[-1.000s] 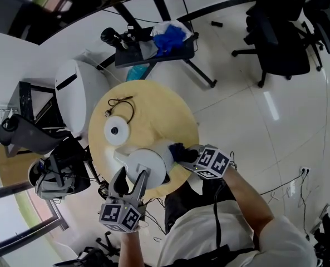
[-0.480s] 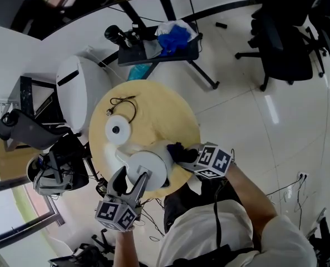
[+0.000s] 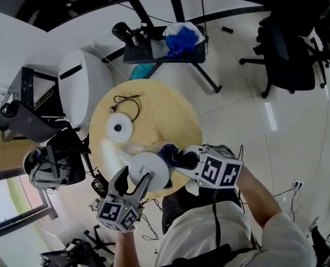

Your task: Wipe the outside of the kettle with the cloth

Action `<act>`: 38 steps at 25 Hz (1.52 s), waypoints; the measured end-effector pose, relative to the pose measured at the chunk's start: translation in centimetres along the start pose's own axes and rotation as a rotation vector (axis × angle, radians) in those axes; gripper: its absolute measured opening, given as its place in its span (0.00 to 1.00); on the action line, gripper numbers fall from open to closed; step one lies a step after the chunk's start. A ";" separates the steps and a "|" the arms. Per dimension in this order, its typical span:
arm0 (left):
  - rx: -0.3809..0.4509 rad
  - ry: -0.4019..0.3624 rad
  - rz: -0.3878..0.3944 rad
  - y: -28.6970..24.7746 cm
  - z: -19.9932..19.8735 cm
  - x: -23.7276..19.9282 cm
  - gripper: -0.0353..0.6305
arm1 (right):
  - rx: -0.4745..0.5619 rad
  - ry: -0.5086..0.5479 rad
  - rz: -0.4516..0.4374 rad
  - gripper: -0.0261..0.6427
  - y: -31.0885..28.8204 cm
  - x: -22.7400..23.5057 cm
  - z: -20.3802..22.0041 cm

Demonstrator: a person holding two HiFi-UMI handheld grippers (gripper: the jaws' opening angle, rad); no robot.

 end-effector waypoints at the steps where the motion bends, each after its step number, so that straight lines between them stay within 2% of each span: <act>1: -0.001 -0.001 -0.001 0.0 0.0 0.0 0.52 | -0.020 -0.021 -0.005 0.14 -0.5 0.5 1.0; 10: -0.009 0.009 -0.018 0.1 -0.1 0.2 0.52 | -0.264 -0.180 -0.146 0.14 -6.1 6.6 11.2; 15: -0.005 0.014 -0.027 -0.1 0.0 0.2 0.52 | -0.392 -0.174 -0.206 0.14 -7.7 8.1 13.9; 19: -0.025 0.008 -0.029 -0.1 0.3 0.1 0.52 | -0.382 -0.084 -0.242 0.14 -6.8 7.6 11.2; 25: -0.022 0.014 -0.038 -0.2 0.4 0.1 0.52 | -0.188 0.106 -0.304 0.14 -2.7 4.8 1.5; 28: -0.029 0.014 -0.036 -0.3 0.4 0.4 0.52 | -0.158 0.261 -0.313 0.14 -1.1 3.6 -2.1; 32: -0.025 0.010 -0.037 -0.6 0.0 0.7 0.52 | -0.242 0.480 -0.346 0.14 -0.9 3.8 -3.7; 34: -0.022 0.010 -0.038 -0.7 -0.1 0.8 0.52 | -0.290 0.511 -0.392 0.14 -1.6 4.5 -3.0; 38: -0.025 0.012 -0.043 -0.7 -0.2 0.9 0.52 | -0.398 0.489 -0.480 0.14 -4.2 6.7 0.8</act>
Point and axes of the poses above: the fingertips, and each gripper's own axes: y backward along the fingers, x to its right, z out of its underside, the point moved 4 cm from there along y, backward along the fingers, and after that the axes turned 6 degrees about x, right-handed, at the moved point
